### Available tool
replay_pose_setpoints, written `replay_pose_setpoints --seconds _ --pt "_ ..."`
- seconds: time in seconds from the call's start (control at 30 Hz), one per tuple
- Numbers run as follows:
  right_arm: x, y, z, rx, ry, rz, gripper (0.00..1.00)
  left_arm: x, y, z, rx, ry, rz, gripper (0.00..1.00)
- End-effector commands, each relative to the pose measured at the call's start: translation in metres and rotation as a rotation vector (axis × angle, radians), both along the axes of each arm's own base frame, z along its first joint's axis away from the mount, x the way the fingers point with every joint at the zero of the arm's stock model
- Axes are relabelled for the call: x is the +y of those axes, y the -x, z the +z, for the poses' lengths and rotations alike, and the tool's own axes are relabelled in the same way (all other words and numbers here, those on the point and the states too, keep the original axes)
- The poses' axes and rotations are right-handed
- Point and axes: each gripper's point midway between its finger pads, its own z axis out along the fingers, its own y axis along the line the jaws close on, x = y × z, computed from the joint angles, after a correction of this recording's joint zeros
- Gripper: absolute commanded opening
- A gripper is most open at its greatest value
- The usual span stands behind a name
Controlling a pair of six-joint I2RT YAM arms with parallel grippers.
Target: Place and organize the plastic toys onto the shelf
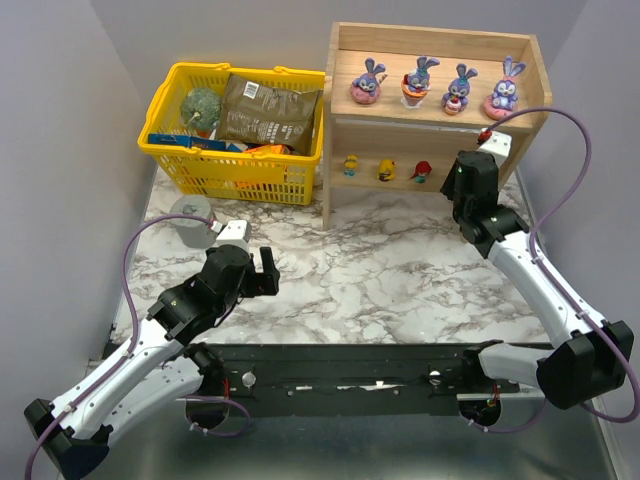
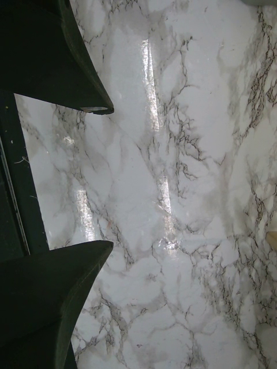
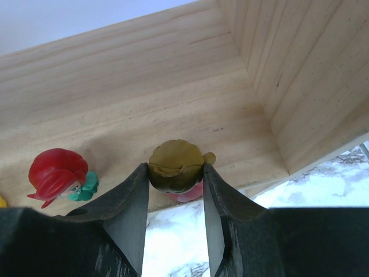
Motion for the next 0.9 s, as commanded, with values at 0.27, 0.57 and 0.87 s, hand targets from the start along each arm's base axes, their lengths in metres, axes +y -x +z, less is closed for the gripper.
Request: replay_pose_setpoints --seconds 0.27,0.57,0.87 --pt "-0.0176 0.0004 -0.0112 0.019 0.093 -0.052 0.25 -0.0005 -0.0014 0.0051 -0.015 0.009 -0.002 0.99" --pt "-0.0205 -0.0017 -0.0145 0.021 0.11 -0.065 0.3 -0.0001 -0.0017 0.0048 -0.015 0.007 0.001 0.99" --pt "-0.0214 -0.0028 -0.0183 0.022 0.1 -0.063 0.33 0.0002 -0.0019 0.0048 -0.015 0.007 0.002 0.99"
